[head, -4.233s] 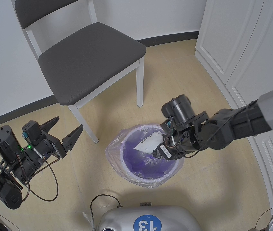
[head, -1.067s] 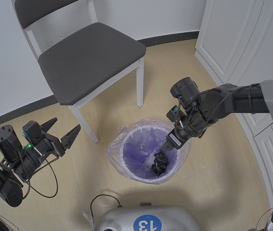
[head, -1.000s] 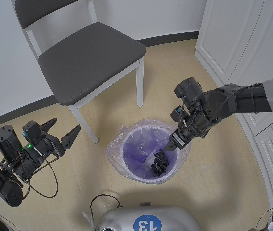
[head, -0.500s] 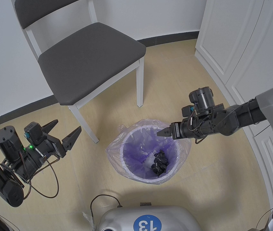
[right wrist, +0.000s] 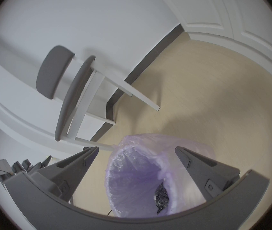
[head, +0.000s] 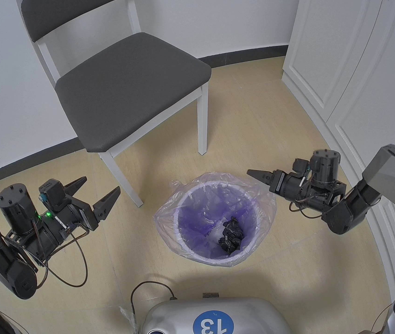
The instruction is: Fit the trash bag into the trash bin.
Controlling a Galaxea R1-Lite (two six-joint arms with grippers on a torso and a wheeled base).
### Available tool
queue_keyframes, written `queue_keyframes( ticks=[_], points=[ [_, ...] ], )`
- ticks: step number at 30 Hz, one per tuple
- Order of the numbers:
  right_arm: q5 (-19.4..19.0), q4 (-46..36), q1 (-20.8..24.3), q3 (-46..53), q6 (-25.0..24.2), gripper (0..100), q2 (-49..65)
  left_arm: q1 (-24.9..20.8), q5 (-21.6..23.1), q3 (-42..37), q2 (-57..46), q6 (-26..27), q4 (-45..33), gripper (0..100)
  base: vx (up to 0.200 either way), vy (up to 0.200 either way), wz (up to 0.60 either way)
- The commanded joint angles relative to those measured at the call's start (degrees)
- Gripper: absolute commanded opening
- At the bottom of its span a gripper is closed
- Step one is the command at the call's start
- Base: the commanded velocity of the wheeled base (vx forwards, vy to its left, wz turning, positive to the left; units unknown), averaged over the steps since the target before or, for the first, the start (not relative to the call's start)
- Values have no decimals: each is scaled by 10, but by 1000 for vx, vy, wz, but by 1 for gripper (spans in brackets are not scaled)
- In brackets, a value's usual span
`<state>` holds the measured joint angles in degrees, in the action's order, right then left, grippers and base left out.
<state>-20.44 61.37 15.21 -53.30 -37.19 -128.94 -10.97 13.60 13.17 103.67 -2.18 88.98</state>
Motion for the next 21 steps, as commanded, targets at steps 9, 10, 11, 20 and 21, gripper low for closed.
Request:
queue_keyframes(
  ticks=[9,10,11,20,21],
  points=[
    [-46,109,-42,68,-20,100,-95,-9,0,2,40,6,10,100,0,0,0],
    [-46,116,-42,68,-20,100,-99,-10,0,1,40,6,10,100,0,0,0],
    [-47,120,-42,67,-20,100,-104,-12,0,0,40,6,10,100,0,0,0],
    [-45,124,-34,34,-37,100,-120,-21,0,-2,34,6,10,100,0,0,0],
    [-44,124,-33,31,-40,100,-120,-21,0,-2,34,6,10,100,0,0,0]
  ],
)
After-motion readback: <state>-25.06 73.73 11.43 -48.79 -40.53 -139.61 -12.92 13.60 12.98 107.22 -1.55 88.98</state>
